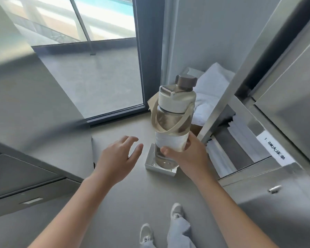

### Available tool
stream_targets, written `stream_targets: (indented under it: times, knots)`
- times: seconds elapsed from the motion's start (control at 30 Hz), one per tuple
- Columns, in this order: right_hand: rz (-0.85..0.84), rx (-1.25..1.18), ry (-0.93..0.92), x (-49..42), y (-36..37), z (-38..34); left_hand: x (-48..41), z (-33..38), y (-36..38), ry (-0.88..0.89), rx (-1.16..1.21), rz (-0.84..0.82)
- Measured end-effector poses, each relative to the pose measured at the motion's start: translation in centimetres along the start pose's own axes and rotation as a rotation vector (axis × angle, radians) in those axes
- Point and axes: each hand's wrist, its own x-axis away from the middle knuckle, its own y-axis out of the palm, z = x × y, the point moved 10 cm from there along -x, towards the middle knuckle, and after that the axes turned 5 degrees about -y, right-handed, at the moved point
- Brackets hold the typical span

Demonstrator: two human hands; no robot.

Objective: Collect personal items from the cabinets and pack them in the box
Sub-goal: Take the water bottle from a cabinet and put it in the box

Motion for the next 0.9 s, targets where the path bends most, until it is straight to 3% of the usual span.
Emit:
stream_targets:
  times: [0.27,0.57,0.9]
  knots:
    - [-0.076,0.046,0.067,-6.4,2.0,8.6,-3.9,-2.2,7.9,-0.138,-0.035,-0.052]
    - [-0.125,0.028,0.222,-8.3,6.7,21.2,-7.3,-6.7,19.0,-0.173,-0.052,-0.187]
    - [-0.085,-0.024,0.283,-10.9,16.1,42.5,-10.4,-18.3,40.5,-0.154,-0.074,-0.265]
